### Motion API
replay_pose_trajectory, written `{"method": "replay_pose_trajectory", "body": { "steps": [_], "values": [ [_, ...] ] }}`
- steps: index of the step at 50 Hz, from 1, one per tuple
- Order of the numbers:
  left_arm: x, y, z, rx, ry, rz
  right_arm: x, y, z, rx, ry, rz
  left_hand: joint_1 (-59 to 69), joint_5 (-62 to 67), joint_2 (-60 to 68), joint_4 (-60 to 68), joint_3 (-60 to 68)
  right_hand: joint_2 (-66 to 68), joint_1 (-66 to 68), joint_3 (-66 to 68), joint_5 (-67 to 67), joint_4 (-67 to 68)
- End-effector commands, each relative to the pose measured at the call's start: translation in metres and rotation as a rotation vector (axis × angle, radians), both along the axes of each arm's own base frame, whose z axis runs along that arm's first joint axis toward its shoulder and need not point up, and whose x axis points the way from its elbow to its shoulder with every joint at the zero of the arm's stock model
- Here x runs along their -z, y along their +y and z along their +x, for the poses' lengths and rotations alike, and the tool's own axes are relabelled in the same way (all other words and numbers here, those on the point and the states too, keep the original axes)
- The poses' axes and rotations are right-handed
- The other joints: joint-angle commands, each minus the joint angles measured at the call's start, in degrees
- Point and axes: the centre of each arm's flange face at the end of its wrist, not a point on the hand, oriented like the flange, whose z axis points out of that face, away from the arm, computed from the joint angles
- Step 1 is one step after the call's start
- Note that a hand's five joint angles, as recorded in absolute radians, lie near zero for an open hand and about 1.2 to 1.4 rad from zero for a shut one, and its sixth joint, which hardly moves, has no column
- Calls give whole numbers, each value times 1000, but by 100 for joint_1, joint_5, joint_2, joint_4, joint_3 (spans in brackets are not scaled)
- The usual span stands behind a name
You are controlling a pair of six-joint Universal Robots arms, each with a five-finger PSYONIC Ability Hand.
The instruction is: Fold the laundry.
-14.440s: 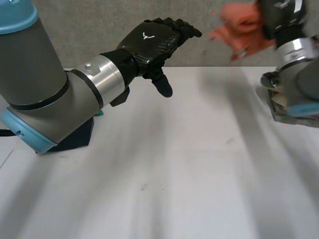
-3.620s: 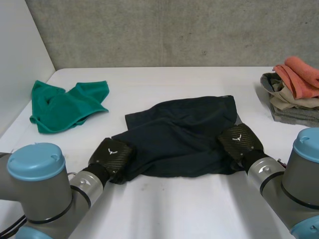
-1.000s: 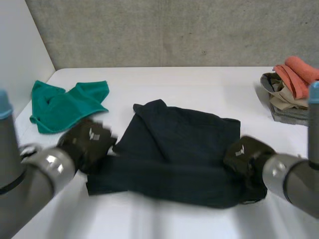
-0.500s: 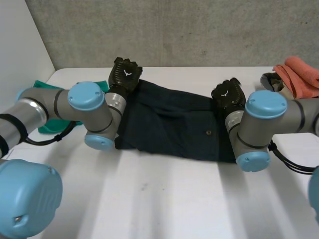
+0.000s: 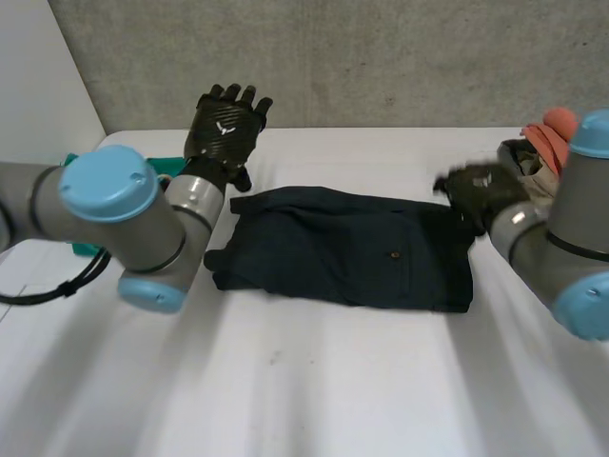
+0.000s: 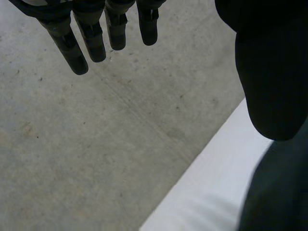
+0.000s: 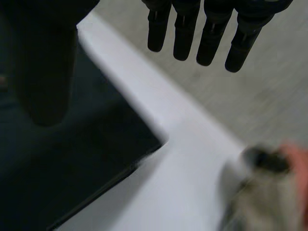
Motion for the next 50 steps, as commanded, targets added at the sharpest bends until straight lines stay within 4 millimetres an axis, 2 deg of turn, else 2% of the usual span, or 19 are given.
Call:
{"method": "replay_pose_trajectory", "body": {
  "steps": [1,5,8,14,19,23,27,30,31,32,33,35,40,42,46,47,50],
  "values": [
    [5,33,17,20,23,91,43,32,-21,-16,6,261,-105,-282,-185,-168,-238,815,754,753,700,757],
    [17,43,21,23,7,134,54,34,-20,-35,-10,236,-105,-282,-185,-168,-238,547,487,485,433,489],
    [19,44,21,22,5,139,60,30,-17,-43,-19,192,-105,-282,-185,-168,-238,176,116,114,61,118],
    [22,48,16,35,0,146,80,15,-11,-47,-28,117,-105,-282,-185,-168,-238,259,198,197,144,201],
    [22,51,17,36,-1,149,86,8,-9,-44,-30,69,-105,-282,-185,-168,-238,2862,2802,2801,2748,2804],
    [21,53,17,39,-2,150,94,5,-13,-29,22,52,-105,-282,-185,-168,-238,5880,5820,5818,5765,5822],
    [16,54,18,35,4,143,94,5,-23,8,85,36,-105,-282,-185,-168,-238,5889,5828,5827,5774,5831],
    [11,58,21,34,8,142,86,3,-33,28,117,21,-105,-282,-185,-168,-238,5889,5828,5827,5774,5831],
    [10,59,22,34,9,139,74,0,-42,46,151,-13,-105,-282,-185,-168,-238,5889,5828,5827,5774,5831],
    [9,60,23,33,11,140,74,0,-42,46,152,-13,-105,-282,-185,-168,-238,5889,5828,5827,5774,5831],
    [4,62,25,32,16,134,63,-2,-55,64,221,-45,-105,-282,-185,-168,-238,5889,5828,5827,5774,5831],
    [1,65,28,31,21,132,51,-5,-67,76,308,-80,-105,-282,-185,-168,-238,5889,5828,5827,5774,5831],
    [-9,77,36,33,40,124,37,-12,-74,63,442,-156,-105,-282,-185,-168,-238,5889,5828,5827,5774,5831],
    [-11,77,40,27,48,126,29,-12,-65,18,493,-215,-105,-282,-185,-168,-238,5889,5828,5827,5774,5831],
    [-12,76,45,14,63,132,2,5,-7,-144,507,-397,-105,-282,-185,-168,-238,5889,5828,5827,5774,5831],
    [-12,77,46,12,68,137,-5,16,18,-226,494,-469,-105,-282,-185,-168,-238,5889,5828,5827,5774,5831],
    [-13,77,48,9,77,142,3,35,53,-375,477,-538,-105,-282,-185,-168,-238,5889,5828,5827,5774,5831]
  ]
}}
